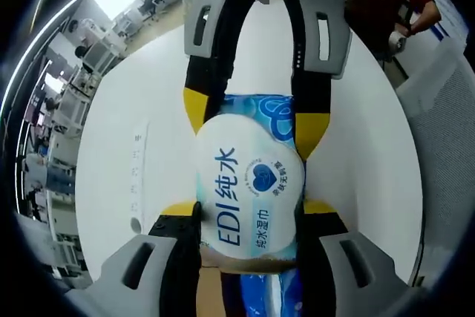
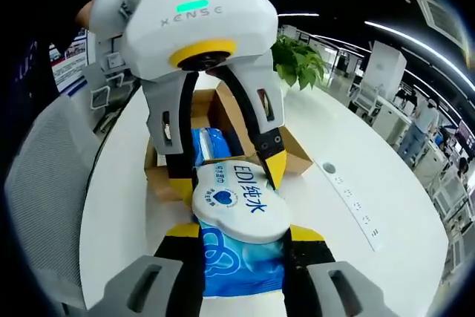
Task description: Operate the shoe box by opening the lid, removing the specified soft item, and placing it in the target area until the item is outside and the box remains undamaged.
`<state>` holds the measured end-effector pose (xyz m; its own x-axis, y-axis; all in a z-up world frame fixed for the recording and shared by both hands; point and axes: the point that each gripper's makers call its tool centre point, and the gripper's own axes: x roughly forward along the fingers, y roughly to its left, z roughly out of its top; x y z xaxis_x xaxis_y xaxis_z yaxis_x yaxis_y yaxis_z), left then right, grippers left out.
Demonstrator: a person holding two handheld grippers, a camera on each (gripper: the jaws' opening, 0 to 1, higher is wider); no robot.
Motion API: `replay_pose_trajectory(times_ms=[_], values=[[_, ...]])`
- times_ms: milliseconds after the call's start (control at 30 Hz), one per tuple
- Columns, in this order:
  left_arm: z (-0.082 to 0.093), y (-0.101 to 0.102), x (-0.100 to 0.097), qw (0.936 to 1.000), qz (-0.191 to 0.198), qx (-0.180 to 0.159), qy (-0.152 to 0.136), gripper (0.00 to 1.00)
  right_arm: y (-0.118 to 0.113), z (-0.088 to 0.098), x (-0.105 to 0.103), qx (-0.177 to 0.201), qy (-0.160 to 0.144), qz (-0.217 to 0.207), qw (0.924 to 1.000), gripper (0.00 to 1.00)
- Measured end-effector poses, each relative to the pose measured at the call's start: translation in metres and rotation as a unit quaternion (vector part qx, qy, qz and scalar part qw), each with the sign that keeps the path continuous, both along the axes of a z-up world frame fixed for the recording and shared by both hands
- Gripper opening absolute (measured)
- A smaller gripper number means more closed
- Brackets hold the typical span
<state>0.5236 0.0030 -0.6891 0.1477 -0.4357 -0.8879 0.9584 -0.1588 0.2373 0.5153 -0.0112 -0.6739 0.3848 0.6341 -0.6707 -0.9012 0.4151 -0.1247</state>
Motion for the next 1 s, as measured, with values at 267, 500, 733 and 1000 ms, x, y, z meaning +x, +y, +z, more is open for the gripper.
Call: replay_pose_trajectory(times_ms=[267,500,733,1000], values=[[-0.021,0.003,0.005,0.9999,0.013,0.001,0.008,0.50,0.003,-0.016,0.003,-0.008,0.008,0.012,0.9999,0.35],[-0.031,0.009,0.007,0.9996,0.023,0.006,0.012,0.50,0.008,-0.028,0.008,-0.009,0.013,0.021,0.9997,0.35],[-0.041,0.010,0.006,0.9994,0.027,0.008,0.020,0.50,0.009,-0.039,0.008,-0.013,0.019,0.026,0.9994,0.36],[-0.053,0.009,0.011,0.9994,0.026,0.009,0.021,0.50,0.009,-0.048,0.009,-0.015,0.017,0.028,0.9994,0.36]])
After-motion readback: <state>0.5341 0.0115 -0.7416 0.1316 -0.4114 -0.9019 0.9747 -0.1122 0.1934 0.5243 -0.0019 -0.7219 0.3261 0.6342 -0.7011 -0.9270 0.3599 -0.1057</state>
